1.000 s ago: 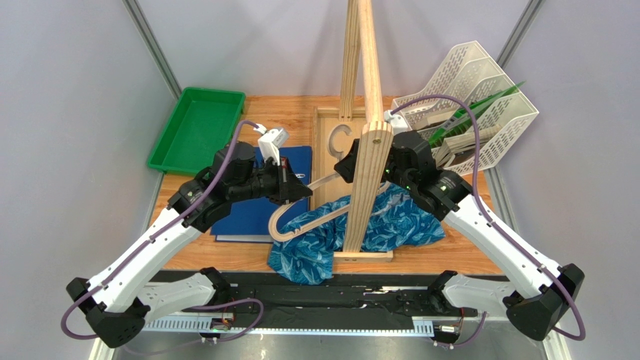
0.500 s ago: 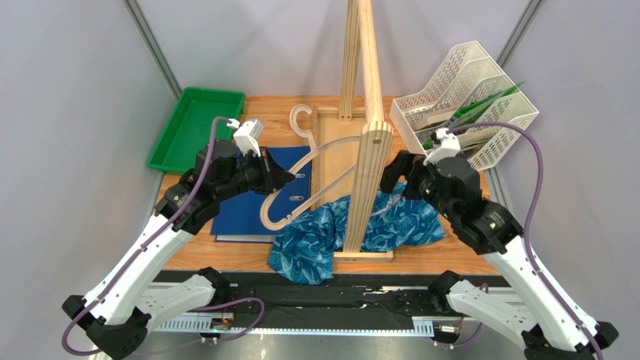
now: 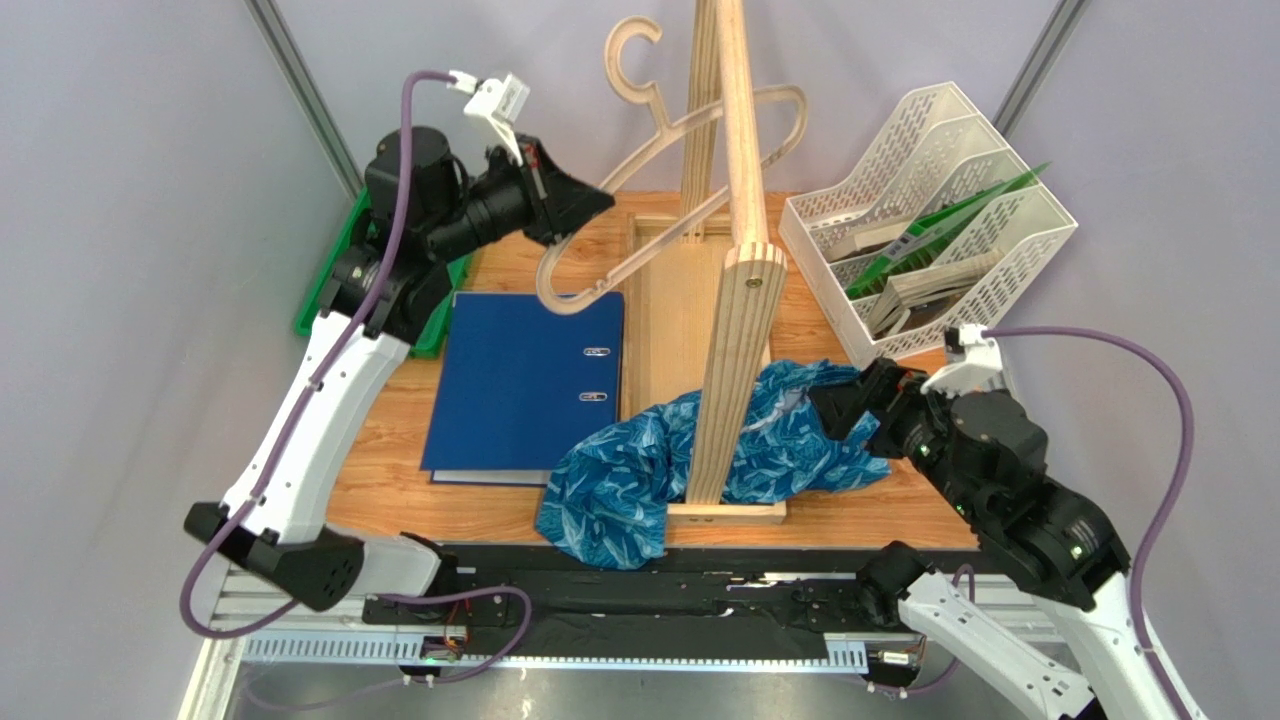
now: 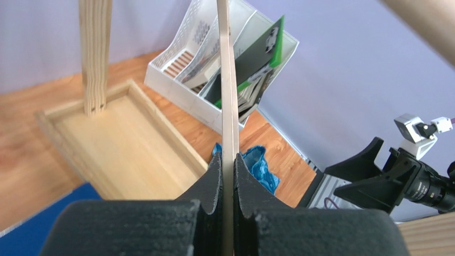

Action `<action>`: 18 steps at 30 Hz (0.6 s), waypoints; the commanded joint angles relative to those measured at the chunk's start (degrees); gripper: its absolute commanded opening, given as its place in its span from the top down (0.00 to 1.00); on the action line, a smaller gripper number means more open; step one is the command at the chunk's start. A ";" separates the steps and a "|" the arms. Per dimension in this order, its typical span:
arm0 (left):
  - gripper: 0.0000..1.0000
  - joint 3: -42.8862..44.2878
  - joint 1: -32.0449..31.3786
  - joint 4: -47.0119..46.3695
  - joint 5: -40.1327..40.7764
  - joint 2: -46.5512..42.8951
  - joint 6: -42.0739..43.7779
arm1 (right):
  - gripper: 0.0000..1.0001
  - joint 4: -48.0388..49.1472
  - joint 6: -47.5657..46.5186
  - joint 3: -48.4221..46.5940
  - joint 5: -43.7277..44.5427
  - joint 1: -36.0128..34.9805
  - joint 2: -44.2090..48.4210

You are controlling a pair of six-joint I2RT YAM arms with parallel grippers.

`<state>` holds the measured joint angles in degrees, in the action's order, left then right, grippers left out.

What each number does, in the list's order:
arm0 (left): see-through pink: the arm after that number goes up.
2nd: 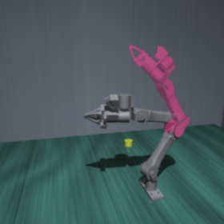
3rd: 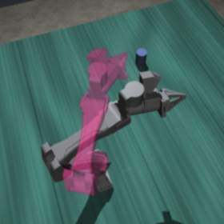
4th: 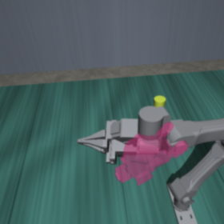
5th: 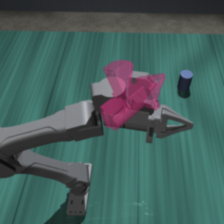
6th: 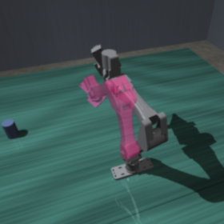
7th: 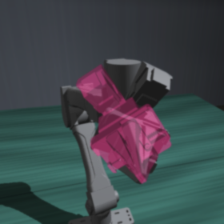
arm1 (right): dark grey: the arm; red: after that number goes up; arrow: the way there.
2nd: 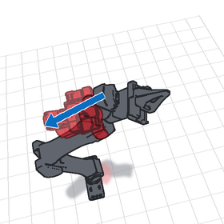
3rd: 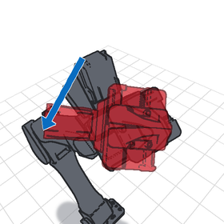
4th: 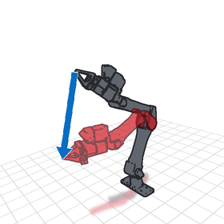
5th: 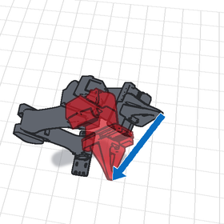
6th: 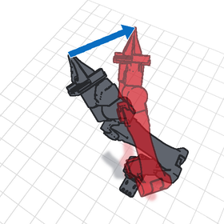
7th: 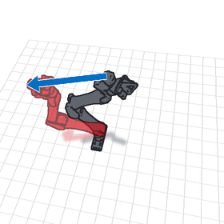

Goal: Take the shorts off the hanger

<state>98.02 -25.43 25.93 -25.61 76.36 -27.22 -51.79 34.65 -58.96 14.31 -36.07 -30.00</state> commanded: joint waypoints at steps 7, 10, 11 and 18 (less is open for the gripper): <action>1.00 12.89 0.73 -14.43 -11.48 11.96 -2.13 | 0.06 -5.77 0.68 -3.18 -0.68 -0.05 3.89; 1.00 18.16 0.82 -12.93 -13.58 16.27 -2.66 | 0.07 -6.22 0.68 -3.36 -1.12 -0.05 4.77; 1.00 18.61 0.82 -14.32 -14.46 17.32 -2.92 | 0.07 -6.30 0.59 -3.36 -1.21 -0.05 5.04; 1.00 18.35 0.73 -15.04 -17.55 18.74 -3.10 | 0.07 -6.66 0.94 -3.18 -0.95 -0.05 6.44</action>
<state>113.75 -24.64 14.48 -39.72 95.61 -30.35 -58.28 35.00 -60.40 13.41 -36.07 -24.25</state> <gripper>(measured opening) 0.028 0.931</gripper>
